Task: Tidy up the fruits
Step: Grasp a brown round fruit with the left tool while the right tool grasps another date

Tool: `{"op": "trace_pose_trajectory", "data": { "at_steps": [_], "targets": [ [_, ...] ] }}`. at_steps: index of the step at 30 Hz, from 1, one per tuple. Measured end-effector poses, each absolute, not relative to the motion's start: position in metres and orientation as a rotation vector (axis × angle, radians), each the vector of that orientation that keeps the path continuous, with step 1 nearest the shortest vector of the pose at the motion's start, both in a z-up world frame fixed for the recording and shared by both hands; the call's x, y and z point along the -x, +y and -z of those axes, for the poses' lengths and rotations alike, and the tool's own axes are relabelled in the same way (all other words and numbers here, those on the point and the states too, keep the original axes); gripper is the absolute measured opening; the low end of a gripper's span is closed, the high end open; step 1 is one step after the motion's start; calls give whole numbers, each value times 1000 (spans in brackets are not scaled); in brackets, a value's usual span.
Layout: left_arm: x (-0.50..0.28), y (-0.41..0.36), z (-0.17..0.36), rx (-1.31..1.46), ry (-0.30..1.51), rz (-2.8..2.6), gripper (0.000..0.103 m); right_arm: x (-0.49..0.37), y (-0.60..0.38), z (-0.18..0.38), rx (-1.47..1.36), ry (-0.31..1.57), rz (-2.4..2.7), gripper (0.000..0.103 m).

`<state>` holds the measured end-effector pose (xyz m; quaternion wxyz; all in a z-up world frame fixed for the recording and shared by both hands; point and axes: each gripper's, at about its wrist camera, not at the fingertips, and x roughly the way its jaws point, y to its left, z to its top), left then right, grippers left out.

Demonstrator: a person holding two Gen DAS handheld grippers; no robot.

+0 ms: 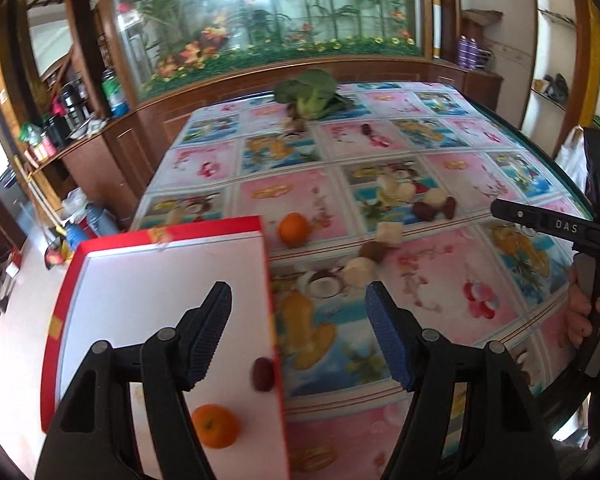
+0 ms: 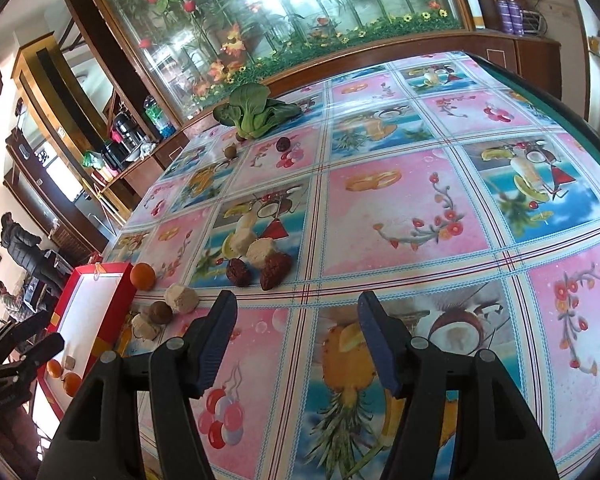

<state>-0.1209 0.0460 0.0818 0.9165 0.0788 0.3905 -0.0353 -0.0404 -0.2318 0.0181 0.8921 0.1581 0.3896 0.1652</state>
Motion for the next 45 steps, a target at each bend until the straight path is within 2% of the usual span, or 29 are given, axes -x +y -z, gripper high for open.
{"op": "trace_pose_trajectory", "data": {
  "at_steps": [20, 30, 32, 36, 38, 40, 45],
  "targets": [
    [72, -3, -38, -361, 898, 222, 70, 34, -251, -13, -443, 838, -323, 63],
    [43, -10, -26, -342, 958, 281, 69, 34, -249, -13, -443, 840, -328, 63],
    [38, -11, -22, -338, 973, 285, 58, 34, -249, -13, -444, 841, -327, 63],
    [29, -11, -16, -318, 1007, 303, 49, 34, -249, -13, -443, 837, -325, 63],
    [29, -11, -14, -308, 1017, 324, 35, 33, -247, -12, -443, 845, -334, 63],
    [30, -11, -14, -301, 1021, 347, 30, 30, -244, -12, -424, 847, -333, 63],
    [32, -12, -14, -307, 1017, 361, 27, 18, -224, -19, -326, 848, -357, 62]
  ]
}}
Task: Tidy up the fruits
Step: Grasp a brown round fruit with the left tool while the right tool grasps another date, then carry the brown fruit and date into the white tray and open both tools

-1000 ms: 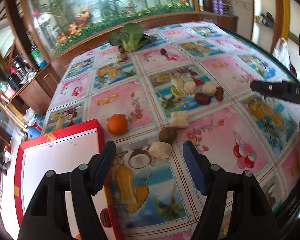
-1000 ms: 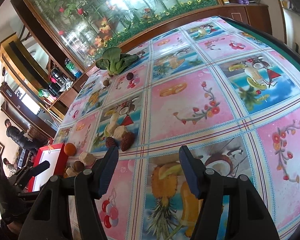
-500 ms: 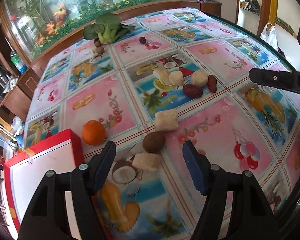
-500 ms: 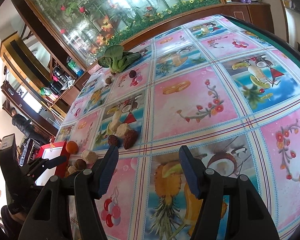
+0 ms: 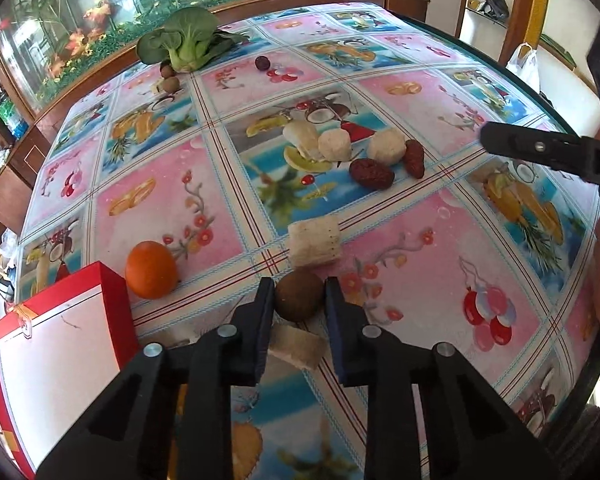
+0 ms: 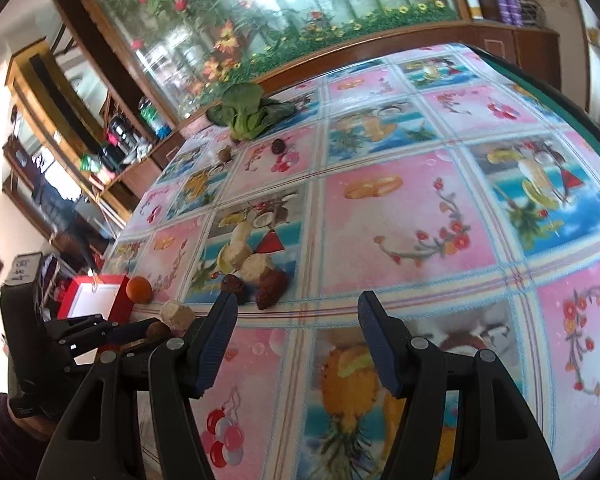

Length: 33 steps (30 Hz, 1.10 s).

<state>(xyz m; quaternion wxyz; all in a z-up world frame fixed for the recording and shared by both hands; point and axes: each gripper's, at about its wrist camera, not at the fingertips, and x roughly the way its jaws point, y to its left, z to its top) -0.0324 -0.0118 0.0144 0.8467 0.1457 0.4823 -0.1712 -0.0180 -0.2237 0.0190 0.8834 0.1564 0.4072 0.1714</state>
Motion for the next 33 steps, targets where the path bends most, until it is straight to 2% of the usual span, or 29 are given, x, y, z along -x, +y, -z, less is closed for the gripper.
{"op": "trace_pose_trajectory", "data": {
  "at_steps": [5, 9, 11, 13, 17, 19, 21, 33],
  "targets": [
    [35, -8, -15, -273, 1026, 371, 27, 0, -194, -11, -227, 911, -356, 62],
    [36, -6, -14, -248, 1027, 371, 27, -7, -177, -6, -138, 935, -311, 53],
    [35, -6, -14, -243, 1024, 369, 27, -8, -169, -4, -82, 932, -276, 51],
    [35, -6, -13, -238, 1026, 366, 27, -9, -165, -4, -40, 921, -240, 46],
    [35, -6, -13, -225, 1033, 347, 27, -6, -159, -3, 63, 898, -177, 24],
    [35, -9, -14, -225, 1034, 322, 27, -5, -160, -3, 79, 890, -174, 23],
    [36, -11, -14, -225, 1033, 294, 27, -4, -161, -3, 86, 884, -164, 16],
    [63, -22, -14, -138, 1024, 272, 27, 13, -188, -8, -64, 890, -191, 14]
  ]
}}
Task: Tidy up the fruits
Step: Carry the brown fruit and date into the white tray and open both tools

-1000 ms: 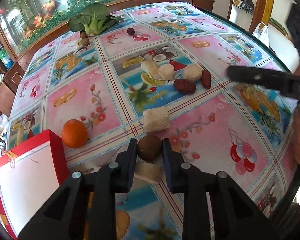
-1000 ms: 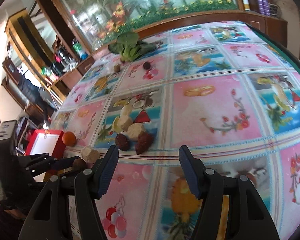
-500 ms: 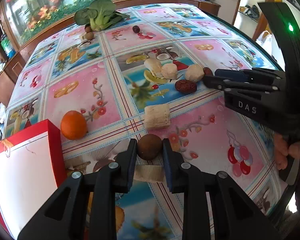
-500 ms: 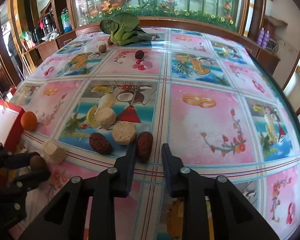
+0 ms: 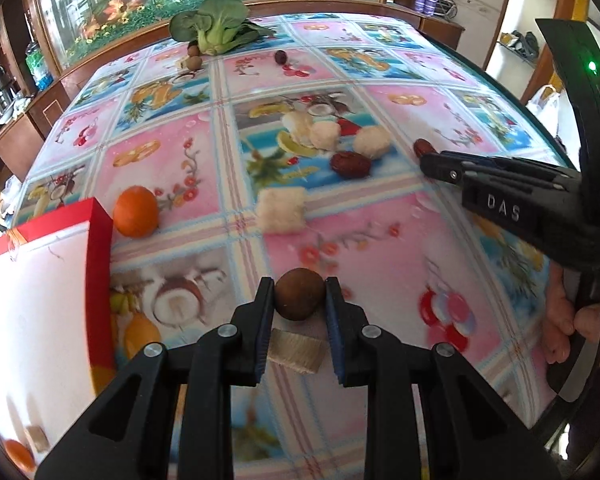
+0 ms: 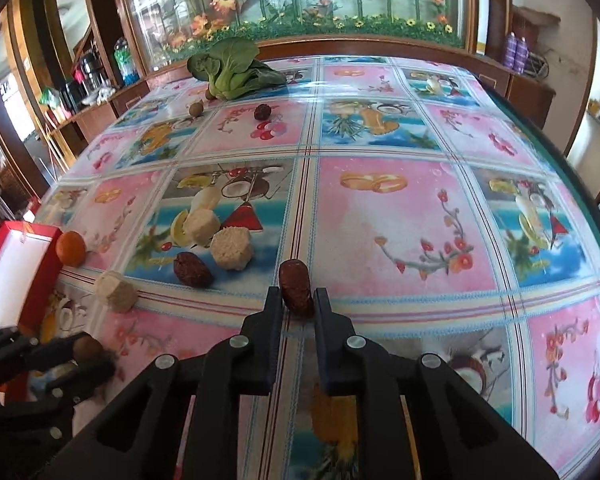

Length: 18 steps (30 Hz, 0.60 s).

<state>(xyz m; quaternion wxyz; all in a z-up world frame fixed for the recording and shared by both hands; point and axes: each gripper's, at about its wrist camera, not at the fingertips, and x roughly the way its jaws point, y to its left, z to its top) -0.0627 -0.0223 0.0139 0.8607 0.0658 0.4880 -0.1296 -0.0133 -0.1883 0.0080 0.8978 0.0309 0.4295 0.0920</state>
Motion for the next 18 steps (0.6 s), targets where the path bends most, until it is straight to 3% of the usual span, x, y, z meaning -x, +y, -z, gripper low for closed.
{"op": "trace_pose_trajectory", "data": {
  "at_steps": [13, 18],
  "targets": [
    [133, -49, -22, -119, 991, 458, 27, 58, -205, -40, -135, 826, -240, 13],
    [146, -24, -40, -72, 943, 451, 27, 62, -195, -47, -147, 829, -275, 13]
  ]
}}
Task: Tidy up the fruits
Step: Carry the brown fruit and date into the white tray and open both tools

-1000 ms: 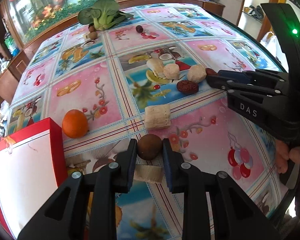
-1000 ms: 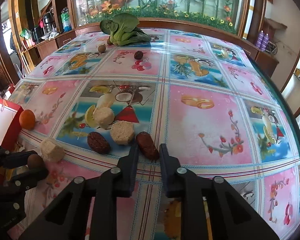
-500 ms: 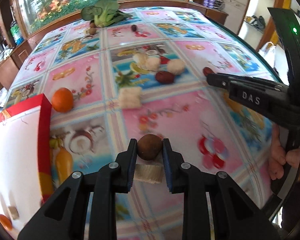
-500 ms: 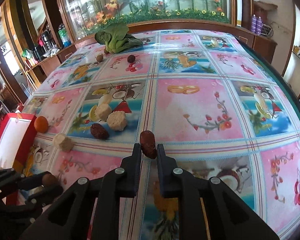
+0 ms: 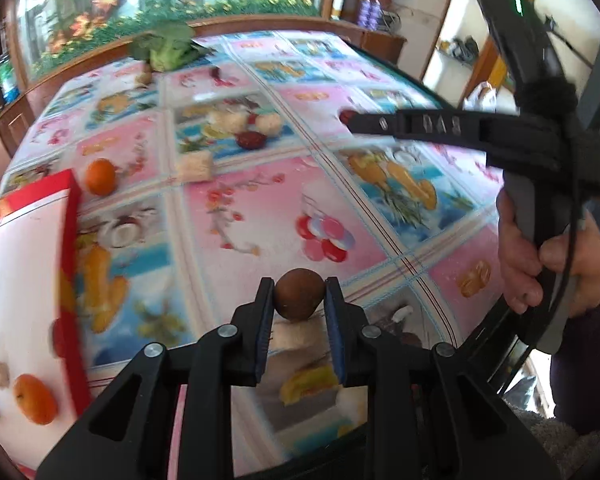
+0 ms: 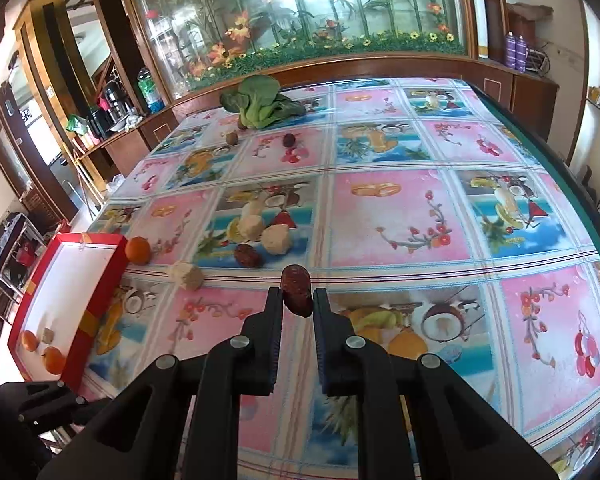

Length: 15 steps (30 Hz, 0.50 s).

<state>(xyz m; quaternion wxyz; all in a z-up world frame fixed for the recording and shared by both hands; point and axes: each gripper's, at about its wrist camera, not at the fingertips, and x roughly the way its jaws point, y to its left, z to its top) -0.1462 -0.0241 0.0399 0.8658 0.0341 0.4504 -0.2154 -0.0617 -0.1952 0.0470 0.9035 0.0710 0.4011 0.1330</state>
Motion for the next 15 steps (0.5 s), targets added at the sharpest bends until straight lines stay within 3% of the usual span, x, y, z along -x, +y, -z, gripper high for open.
{"op": "trace_pose_trajectory", "data": {
  "at_steps": [8, 15],
  "targets": [
    [155, 77, -78, 31, 818, 212, 27, 63, -123, -52, -113, 861, -441, 13],
    [166, 166, -80, 123, 791, 2, 27, 66, -41, -58, -48, 856, -611, 13]
  ]
}}
